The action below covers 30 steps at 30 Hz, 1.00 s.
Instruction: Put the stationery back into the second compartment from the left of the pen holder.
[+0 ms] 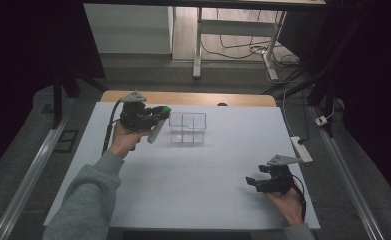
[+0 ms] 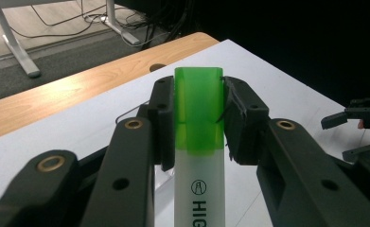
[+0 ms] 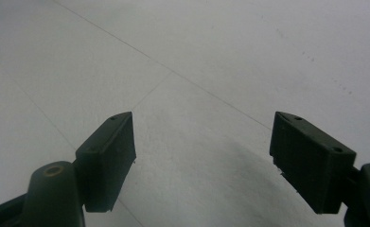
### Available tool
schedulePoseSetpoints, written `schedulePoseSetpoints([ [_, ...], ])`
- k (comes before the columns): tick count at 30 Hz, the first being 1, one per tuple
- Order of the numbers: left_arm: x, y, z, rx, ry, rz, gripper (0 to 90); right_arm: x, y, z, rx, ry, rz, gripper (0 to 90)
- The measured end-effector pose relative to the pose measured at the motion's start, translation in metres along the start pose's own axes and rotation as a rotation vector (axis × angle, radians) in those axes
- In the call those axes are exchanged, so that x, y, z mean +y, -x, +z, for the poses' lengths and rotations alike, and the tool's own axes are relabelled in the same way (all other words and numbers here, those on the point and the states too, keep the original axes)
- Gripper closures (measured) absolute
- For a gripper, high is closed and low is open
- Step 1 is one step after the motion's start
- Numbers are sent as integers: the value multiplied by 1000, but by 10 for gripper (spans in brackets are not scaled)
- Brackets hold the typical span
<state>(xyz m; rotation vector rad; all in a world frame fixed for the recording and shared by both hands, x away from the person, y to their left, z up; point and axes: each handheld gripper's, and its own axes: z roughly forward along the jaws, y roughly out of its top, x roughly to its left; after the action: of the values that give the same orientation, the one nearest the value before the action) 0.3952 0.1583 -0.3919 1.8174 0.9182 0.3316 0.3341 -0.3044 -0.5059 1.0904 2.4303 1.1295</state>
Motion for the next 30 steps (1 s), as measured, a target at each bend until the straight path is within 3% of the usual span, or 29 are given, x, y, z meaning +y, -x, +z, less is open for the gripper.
schedulePoseSetpoints([
  [19, 30, 8, 21, 1, -3, 42, 664, 0, 0, 1, 2, 3, 0, 223],
  [30, 34, 12, 52, -15, 5, 23, 664, 0, 1, 1, 2, 3, 2, 223],
])
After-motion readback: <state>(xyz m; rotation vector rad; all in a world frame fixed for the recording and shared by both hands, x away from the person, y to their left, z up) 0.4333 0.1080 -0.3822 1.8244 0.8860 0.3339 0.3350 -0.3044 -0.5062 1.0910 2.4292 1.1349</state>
